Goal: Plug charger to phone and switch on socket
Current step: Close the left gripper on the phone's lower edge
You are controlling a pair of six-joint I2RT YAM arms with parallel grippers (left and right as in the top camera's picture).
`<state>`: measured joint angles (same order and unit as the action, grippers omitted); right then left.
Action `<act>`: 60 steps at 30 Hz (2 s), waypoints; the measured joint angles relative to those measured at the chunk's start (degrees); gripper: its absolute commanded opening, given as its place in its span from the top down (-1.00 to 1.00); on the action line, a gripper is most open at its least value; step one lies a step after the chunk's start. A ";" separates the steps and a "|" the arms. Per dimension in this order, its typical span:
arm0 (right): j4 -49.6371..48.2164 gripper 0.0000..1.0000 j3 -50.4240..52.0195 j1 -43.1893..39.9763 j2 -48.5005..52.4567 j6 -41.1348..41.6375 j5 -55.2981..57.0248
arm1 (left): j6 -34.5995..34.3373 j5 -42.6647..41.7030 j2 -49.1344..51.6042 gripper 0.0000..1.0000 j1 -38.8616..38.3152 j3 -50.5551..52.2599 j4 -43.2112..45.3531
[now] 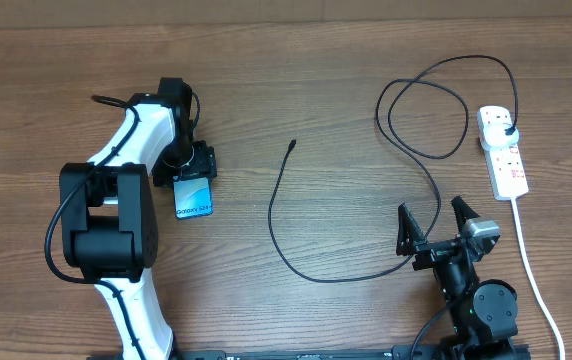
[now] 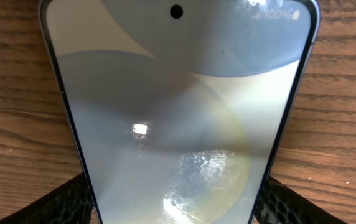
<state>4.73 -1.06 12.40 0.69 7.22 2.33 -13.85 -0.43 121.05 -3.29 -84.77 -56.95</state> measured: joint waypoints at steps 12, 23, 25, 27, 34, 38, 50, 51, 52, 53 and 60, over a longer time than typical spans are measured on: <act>0.00 -1.00 0.00 0.00 0.00 0.02 0.00 | 0.02 0.07 0.00 -0.62 0.00 0.00 -0.02; 0.02 -1.00 0.00 0.00 0.00 0.00 0.00 | 0.02 0.07 0.00 -0.64 0.00 0.00 0.00; 0.00 -1.00 0.00 0.00 0.00 0.00 0.00 | 0.02 0.07 0.00 -0.64 0.00 0.00 0.02; 0.00 -1.00 0.00 0.00 0.00 0.02 0.00 | 0.02 0.09 0.02 -0.64 0.00 0.02 0.02; 0.02 -1.00 0.00 0.00 0.00 -0.02 0.00 | 0.02 0.07 0.00 -0.64 0.00 0.04 0.09; 0.00 -1.00 0.00 0.00 0.00 0.02 0.02 | 0.02 0.07 0.00 -0.63 0.00 0.04 0.09; 0.02 -1.00 0.00 0.00 0.00 0.00 0.00 | 0.02 0.07 0.00 -0.62 0.00 0.04 0.09; 0.00 -1.00 0.00 0.00 0.00 0.00 0.00 | 0.02 0.07 0.00 -0.62 0.00 0.04 0.11; 0.02 -1.00 0.00 0.00 0.00 -0.02 0.00 | 0.00 0.07 0.00 -0.62 0.00 0.04 0.09; 0.02 -1.00 0.00 0.00 0.00 0.02 0.02 | 0.02 0.07 0.02 -0.62 0.00 0.04 0.09; 0.02 -1.00 0.00 0.00 0.00 0.02 0.00 | 0.02 0.09 0.00 -0.62 0.00 0.04 0.09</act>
<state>4.75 -1.06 12.40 0.69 7.25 2.33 -13.82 -0.34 121.05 -3.29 -84.73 -56.86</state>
